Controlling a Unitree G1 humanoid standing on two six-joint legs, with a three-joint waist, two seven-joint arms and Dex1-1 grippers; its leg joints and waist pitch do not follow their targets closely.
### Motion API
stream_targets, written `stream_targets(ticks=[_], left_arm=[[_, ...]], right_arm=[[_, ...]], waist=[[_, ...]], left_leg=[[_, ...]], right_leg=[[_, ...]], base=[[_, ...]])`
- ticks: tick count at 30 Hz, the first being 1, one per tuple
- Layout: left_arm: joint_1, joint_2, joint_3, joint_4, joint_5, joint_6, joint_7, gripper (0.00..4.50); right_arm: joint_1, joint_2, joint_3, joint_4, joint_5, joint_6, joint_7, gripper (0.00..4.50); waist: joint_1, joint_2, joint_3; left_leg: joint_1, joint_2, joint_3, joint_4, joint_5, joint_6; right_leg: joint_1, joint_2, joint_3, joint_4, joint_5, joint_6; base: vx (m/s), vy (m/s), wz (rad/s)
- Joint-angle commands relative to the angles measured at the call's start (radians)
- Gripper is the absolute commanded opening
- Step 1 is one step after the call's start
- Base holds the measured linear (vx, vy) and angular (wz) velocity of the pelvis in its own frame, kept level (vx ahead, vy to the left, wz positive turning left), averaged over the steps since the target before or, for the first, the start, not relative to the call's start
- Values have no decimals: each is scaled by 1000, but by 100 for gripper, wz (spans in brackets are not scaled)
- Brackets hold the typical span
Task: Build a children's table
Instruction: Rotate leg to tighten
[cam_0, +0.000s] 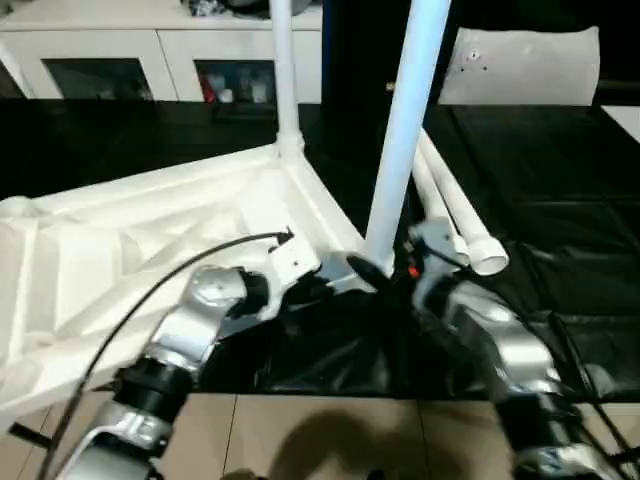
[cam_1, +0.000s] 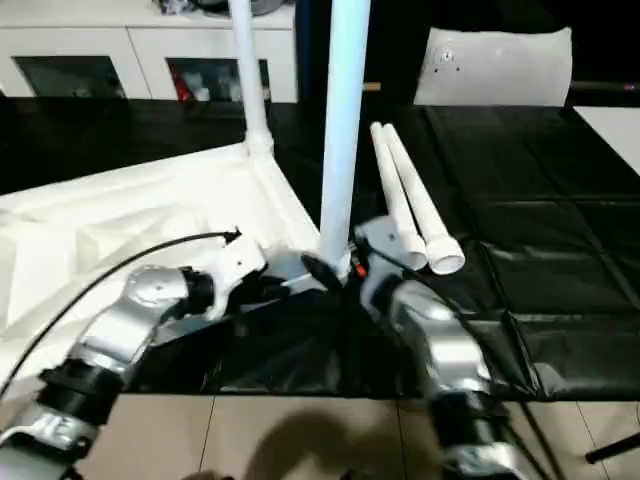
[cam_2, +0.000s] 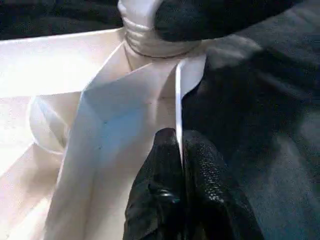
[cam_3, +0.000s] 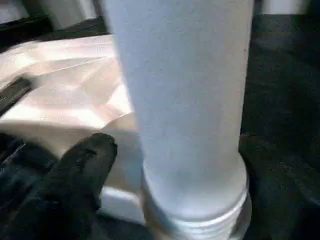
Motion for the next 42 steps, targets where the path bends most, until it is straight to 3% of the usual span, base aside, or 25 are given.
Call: stream_targets(ticks=[1,7,15,21,26,32,39,42], left_arm=[[-23,0,7,-25,-22,-54,-12,0],[-35,86,-41,21,-34,-159,-165,0],[-74,151,-82,93,-57,-282,-368,0],[-100,162,-107,133,-49,-338,-422,0],[-108,164,-122,160,-50,-380,-465,0],[-113,169,-130,177,-48,-405,-479,0],[-116,175,-120,201,-49,-421,-481,0],[-101,164,-97,181,-78,-382,-465,0]], right_arm=[[0,4,37,-32,24,-20,67,444],[6,-154,73,-70,46,-42,320,444],[-31,-263,151,-24,31,-109,541,444],[-69,-279,194,41,-8,-168,601,417],[-103,-268,213,91,-6,-188,632,373],[-112,-266,230,113,-9,-201,667,312],[-117,-261,236,133,-1,-212,679,273],[-94,-243,228,122,11,-196,656,267]], waist=[[3,-1,-64],[11,-4,-64],[26,-11,-65],[44,-10,-67],[45,-13,-66],[52,-15,-68],[55,-13,-68],[54,-12,-68]], left_leg=[[1,10,2,-62,-192,56],[2,13,2,-61,-188,69],[4,16,4,-58,-189,73],[6,19,6,-56,-175,67],[5,17,5,-57,-192,59],[6,19,5,-55,-175,67],[7,18,5,-56,-186,59],[6,19,5,-56,-179,60]], right_leg=[[67,-49,39,-76,-215,-179],[66,-50,38,-74,-220,-180],[64,-51,38,-72,-245,-187],[60,-52,39,-65,-213,-205],[63,-54,38,-66,-246,-198],[62,-53,38,-62,-223,-201],[62,-53,38,-64,-237,-195],[63,-52,37,-62,-229,-198]], base=[[0,0,0],[0,0,0],[0,0,0],[0,0,0],[0,0,0],[0,0,0],[0,0,0],[0,0,0]])
